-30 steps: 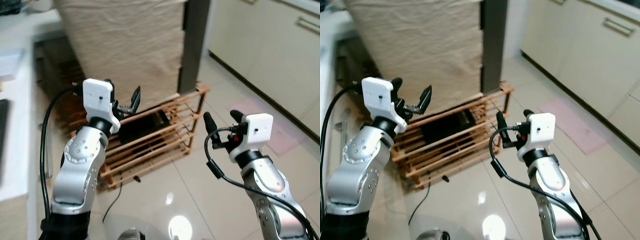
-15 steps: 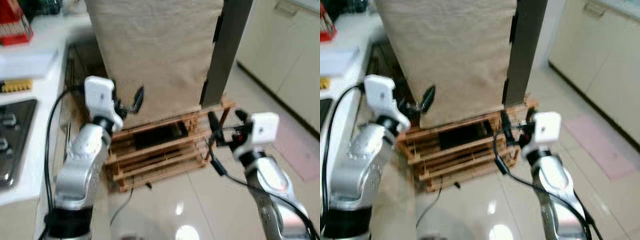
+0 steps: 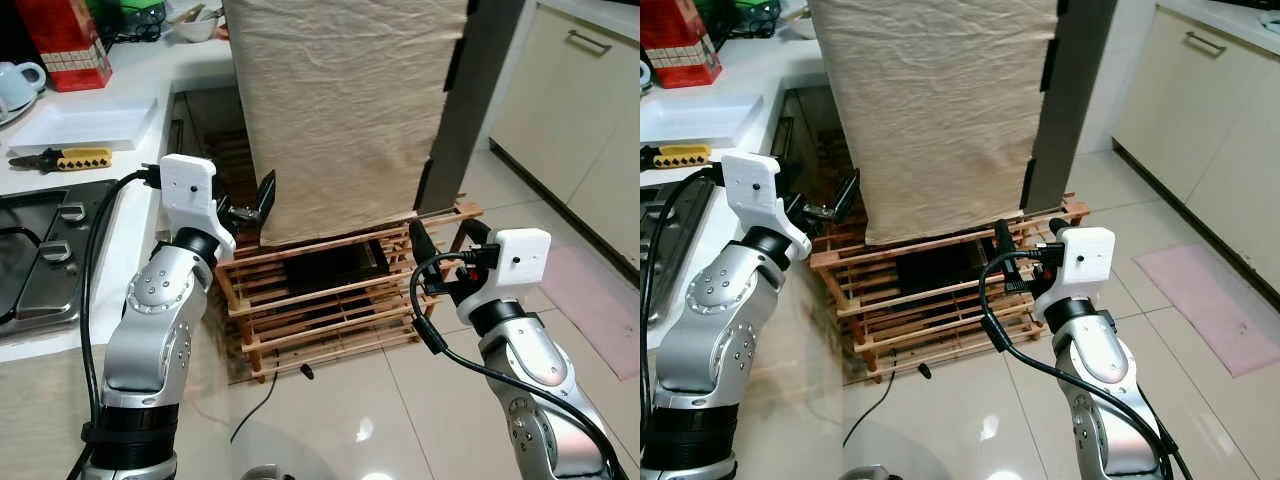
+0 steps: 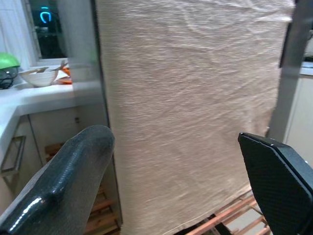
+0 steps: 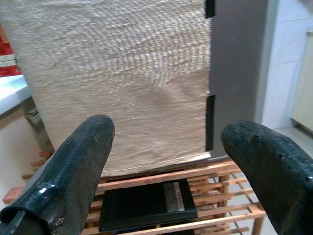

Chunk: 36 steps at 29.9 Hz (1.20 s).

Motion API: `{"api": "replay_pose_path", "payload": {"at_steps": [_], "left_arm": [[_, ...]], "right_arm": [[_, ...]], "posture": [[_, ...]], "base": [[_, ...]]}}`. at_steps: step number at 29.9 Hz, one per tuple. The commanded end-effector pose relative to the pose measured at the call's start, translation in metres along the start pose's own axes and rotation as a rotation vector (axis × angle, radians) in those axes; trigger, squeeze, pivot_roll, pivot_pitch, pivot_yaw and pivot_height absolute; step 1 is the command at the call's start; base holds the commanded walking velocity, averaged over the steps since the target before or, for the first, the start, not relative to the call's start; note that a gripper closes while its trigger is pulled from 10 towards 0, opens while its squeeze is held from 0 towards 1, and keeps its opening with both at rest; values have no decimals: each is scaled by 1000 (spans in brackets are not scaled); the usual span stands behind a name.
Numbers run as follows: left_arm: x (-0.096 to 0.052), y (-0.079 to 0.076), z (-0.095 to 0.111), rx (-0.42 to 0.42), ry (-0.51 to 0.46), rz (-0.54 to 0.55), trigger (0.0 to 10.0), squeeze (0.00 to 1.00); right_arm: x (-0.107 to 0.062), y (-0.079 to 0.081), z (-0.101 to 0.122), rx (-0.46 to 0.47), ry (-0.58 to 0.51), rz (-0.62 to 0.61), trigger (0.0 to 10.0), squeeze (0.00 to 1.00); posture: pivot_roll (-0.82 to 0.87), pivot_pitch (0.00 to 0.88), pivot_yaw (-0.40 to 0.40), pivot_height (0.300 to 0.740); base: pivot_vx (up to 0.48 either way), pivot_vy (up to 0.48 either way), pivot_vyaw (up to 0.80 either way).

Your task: Restocking fridge

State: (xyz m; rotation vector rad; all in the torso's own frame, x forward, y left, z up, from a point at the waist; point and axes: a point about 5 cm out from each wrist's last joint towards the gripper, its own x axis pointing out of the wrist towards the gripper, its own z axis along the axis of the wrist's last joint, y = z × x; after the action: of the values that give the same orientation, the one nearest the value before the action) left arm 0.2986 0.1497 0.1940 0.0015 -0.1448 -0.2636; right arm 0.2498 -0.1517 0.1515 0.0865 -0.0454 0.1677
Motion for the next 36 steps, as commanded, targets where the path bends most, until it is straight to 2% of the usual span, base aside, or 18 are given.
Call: {"api": "replay_pose_path", "payload": {"at_steps": [1,5,6,7,8,10,12,13,18,22,25,28,29,30,36], "left_arm": [[5,-1,-3,13,22,-15,10000,0],[8,1,-9,12,44,6,10000,0],[9,2,-10,-11,40,3,10000,353],[10,2,-10,-28,36,0,10000,353],[12,3,-11,-32,36,2,10000,1000],[15,4,-11,-38,36,4,10000,1000],[26,12,-11,-39,27,25,10000,1000],[26,12,-11,-39,27,25,10000,1000],[47,26,-9,-53,19,22,10000,1000],[57,27,-8,-55,19,-7,10000,1000],[72,29,-6,-40,17,-33,10000,1000],[78,29,-5,-26,18,-46,10000,1000],[78,29,-5,-26,18,-46,10000,1000],[87,33,0,-12,11,-48,10000,1000],[100,43,7,11,13,-14,10000,1000]], "right_arm": [[0,-1,1,-2,-5,-13,10000,0],[0,0,1,-7,-6,-9,10000,0],[-1,0,1,-8,-6,-4,10000,0],[-1,-1,1,-8,-6,-1,10000,0],[-1,-1,1,-10,-4,2,10000,0],[-1,-1,1,-13,-2,5,10000,0],[0,-1,2,-21,-2,16,10000,0],[0,-1,2,-21,-2,16,10000,0],[-1,-3,5,-32,-7,22,10000,0],[-2,-5,6,-42,-11,24,10000,0],[-2,-8,9,-55,-17,15,10000,0],[-2,-10,10,-58,-19,12,10000,0],[-2,-10,10,-58,-19,12,10000,0],[-3,-10,12,-67,-20,12,10000,0],[-9,-11,15,-94,-19,21,10000,0]], "posture": [[40,3,60,740],[36,2,59,740],[34,2,57,740],[34,3,57,740],[34,3,55,740],[33,2,55,740],[25,0,54,740],[25,0,54,740],[1,0,58,740],[-9,0,61,740],[-26,0,63,740],[-33,0,64,740],[-33,0,64,740],[-57,2,68,740],[-84,18,75,740]], "base": [[0,0,0],[0,0,0],[0,0,0],[0,0,0],[0,0,0],[0,0,0],[0,0,0],[0,0,0],[0,0,0],[0,0,0],[0,0,0],[0,0,0],[0,0,0],[0,0,0],[0,0,0]]}}
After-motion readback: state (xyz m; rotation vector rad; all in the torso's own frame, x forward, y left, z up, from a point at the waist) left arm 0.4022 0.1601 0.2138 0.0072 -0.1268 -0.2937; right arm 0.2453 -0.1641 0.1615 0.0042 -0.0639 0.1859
